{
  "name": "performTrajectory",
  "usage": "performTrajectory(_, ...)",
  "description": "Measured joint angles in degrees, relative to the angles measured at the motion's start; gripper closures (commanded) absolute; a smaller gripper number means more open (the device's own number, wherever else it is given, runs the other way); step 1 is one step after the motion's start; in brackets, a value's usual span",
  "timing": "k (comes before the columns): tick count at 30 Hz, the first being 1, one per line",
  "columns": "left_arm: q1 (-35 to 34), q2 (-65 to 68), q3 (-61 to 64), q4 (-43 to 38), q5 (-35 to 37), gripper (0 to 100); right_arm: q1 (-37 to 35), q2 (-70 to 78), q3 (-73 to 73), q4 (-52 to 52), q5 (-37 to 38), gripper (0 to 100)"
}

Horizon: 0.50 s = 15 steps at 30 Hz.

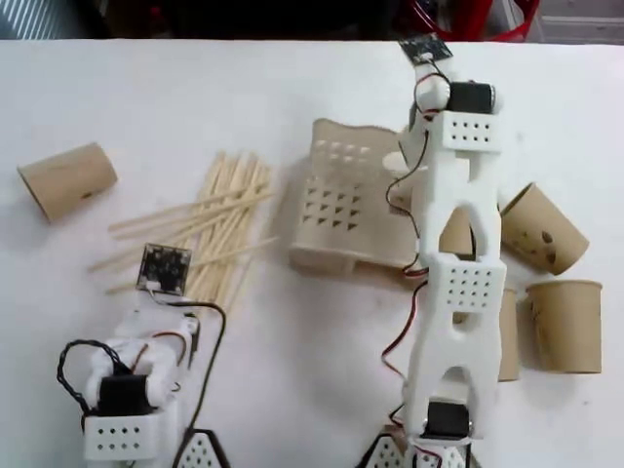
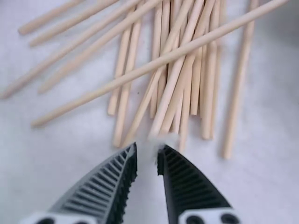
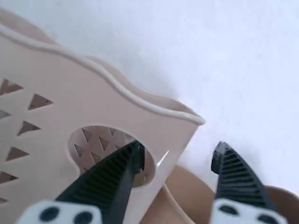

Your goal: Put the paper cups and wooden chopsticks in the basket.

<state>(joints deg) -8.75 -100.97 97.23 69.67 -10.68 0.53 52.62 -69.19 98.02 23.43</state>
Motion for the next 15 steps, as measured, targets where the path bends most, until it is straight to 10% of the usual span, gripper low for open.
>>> performTrajectory(10, 0.0, 0.0, 0.0, 0.0, 0.0, 90, -0.2, 1.3, 2.2, 0.0, -0.2, 76.3)
performTrajectory(15, 0.0, 0.0, 0.0, 0.0, 0.0, 90, -0.2, 4.5, -0.6, 0.0, -0.4, 93.0)
